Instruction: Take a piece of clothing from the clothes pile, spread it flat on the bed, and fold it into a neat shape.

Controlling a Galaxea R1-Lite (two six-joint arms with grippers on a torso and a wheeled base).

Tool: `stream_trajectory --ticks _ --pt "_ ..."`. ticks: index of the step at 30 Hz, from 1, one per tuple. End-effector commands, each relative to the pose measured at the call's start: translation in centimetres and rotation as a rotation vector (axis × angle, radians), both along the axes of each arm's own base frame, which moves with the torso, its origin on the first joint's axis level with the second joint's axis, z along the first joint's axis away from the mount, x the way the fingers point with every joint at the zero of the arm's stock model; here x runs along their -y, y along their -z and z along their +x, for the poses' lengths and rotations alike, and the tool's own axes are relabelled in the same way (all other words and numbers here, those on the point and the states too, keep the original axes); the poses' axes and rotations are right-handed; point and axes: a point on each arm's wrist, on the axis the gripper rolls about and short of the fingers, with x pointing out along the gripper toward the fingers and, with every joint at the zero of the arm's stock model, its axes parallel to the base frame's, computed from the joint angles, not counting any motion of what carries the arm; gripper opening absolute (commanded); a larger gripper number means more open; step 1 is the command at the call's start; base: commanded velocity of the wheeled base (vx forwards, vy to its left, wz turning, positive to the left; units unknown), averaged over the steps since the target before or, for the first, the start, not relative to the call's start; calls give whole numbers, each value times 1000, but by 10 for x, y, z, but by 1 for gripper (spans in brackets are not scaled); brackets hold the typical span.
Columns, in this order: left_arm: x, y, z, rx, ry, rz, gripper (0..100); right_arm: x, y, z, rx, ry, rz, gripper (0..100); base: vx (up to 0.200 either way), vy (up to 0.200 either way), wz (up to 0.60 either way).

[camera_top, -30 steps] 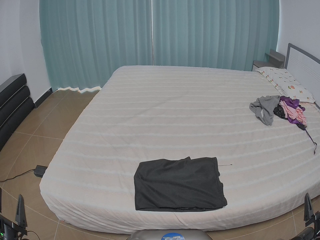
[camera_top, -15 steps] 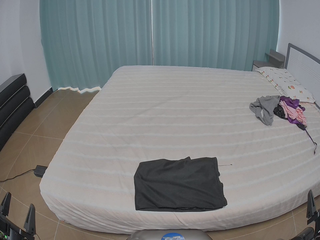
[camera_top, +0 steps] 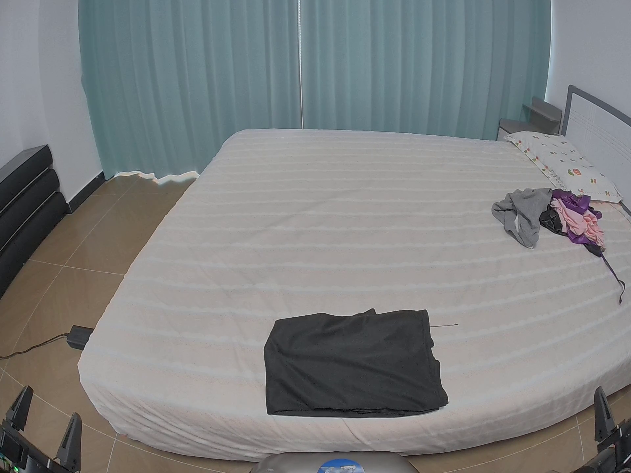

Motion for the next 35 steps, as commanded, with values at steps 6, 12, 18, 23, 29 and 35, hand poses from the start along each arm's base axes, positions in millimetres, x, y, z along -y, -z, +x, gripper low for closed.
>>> stream_trajectory --ticks 6,12,18,23,29,35 --pt "0 5 1 -15 -7 7 100 0 10 0 -71 -20 80 100 0 0 0" --pt "0 5 1 -15 -7 7 100 -1 11 0 -69 -25 79 100 0 0 0" --pt "0 5 1 -15 -8 5 100 -1 10 0 -70 -29 69 100 0 0 0" --pt "0 5 1 -15 -7 1 100 -1 10 0 -68 -35 71 100 0 0 0" --pt "0 5 1 -14 -7 -5 100 -1 10 0 -68 -37 75 100 0 0 0" --pt "0 5 1 -14 -7 -5 100 -1 10 0 -70 -35 77 100 0 0 0"
